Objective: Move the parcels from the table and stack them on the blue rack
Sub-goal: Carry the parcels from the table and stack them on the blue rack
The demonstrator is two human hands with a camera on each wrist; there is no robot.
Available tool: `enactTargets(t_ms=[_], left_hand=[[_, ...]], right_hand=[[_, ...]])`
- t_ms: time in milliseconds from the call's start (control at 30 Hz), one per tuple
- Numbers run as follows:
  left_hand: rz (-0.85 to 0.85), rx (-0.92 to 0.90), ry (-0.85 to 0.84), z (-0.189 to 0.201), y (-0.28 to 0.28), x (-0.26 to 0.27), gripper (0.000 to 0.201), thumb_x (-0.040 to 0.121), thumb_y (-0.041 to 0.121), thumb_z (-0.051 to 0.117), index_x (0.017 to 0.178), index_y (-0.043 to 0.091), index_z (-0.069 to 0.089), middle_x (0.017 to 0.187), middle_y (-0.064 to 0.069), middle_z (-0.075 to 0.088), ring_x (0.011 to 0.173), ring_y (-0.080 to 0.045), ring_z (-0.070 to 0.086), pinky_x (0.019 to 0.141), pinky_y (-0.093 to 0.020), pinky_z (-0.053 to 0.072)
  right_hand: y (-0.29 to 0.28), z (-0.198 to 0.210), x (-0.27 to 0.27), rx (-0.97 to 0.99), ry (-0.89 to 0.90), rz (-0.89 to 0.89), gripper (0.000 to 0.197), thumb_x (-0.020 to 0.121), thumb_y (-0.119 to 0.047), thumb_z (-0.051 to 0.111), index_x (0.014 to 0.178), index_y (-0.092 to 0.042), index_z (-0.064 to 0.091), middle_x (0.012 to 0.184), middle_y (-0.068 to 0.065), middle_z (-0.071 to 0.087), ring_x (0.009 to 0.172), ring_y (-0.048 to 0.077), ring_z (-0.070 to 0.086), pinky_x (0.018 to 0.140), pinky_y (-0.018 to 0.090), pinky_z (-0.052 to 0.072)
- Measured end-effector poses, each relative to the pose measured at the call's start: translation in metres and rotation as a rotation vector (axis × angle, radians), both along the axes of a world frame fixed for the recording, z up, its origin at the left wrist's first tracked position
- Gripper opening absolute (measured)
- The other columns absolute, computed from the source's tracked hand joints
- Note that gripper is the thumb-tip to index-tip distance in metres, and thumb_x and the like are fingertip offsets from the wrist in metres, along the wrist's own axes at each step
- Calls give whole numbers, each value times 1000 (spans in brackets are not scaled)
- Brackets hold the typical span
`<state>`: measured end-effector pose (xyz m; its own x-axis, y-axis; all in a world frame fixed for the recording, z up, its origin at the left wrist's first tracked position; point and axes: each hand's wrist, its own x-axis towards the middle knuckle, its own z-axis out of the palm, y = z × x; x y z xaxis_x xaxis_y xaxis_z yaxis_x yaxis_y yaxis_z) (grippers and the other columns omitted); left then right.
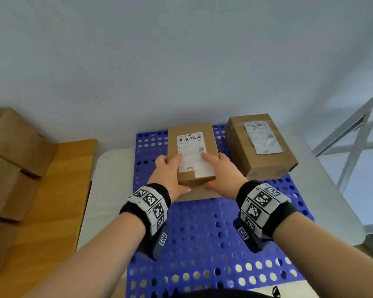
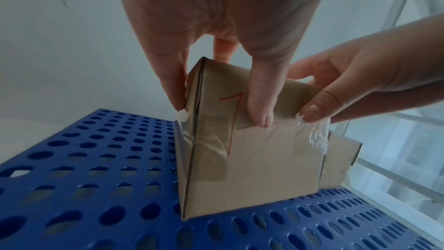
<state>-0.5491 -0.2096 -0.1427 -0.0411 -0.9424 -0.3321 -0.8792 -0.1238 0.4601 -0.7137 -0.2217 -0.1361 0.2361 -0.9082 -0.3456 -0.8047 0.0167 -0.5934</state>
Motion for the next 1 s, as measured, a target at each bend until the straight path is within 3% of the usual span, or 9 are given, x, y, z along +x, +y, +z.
enactTargets(t_ms=[100,167,267,367,567,733,867,1000], left_hand=[[33,18,-24,-6,-5,-21,90,76,33,73,147,22,17,143,-7,18,118,-25,47,96,-32,43],[54,11,-48,-11,-6,-33,91,77,34,72,147,22,16,147,-8,14,126,-27,39,102,-34,40],[44,-7,-116,-14,-9,-51,97,76,40,73,149,29,10,155,-7,-6,141,-31,10,112,-44,27],[-38,28,-210,-14,-16,-64,94,79,48,67,148,36,4,156,-7,-14,142,-34,-11,113,-45,20],[-107,27,-266,-17,-27,-76,84,83,51,60,147,40,5,156,-6,-11,142,-35,-14,110,-50,25],[-137,17,-277,-19,-34,-90,84,84,51,59,147,40,6,156,-9,-11,142,-37,-13,109,-50,26],[-131,10,-301,-21,-37,-96,83,84,53,58,147,39,6,156,-9,-9,142,-38,-11,107,-50,30],[-120,20,-321,-20,-36,-100,81,84,54,56,147,40,5,156,-9,-9,142,-37,-10,105,-50,34]], right_hand=[[-8,2,-27,-34,25,115,71,86,-19,63,147,-18,27,149,9,27,136,23,29,109,26,26],[-13,7,-48,-92,17,113,67,88,-21,61,146,-19,29,153,9,23,142,21,19,112,29,20],[-26,9,-79,-227,110,33,57,93,-23,51,146,-20,29,153,12,22,144,26,12,116,36,16],[-37,-3,-104,-216,309,-15,50,97,-25,35,146,-24,24,157,11,11,145,32,-2,118,45,3],[-29,-28,-122,-160,420,-135,48,98,-46,22,146,-42,16,159,4,-4,143,33,-18,108,62,-15],[-29,-31,-133,-86,397,-268,68,86,-71,28,146,-44,11,157,12,-13,141,39,-18,107,66,-5],[-33,-32,-136,-73,333,-287,71,84,-72,36,145,-43,16,157,14,-9,141,41,0,112,60,13],[-31,-32,-136,-88,344,-291,71,83,-71,38,145,-43,17,157,14,-7,140,40,5,111,56,18]])
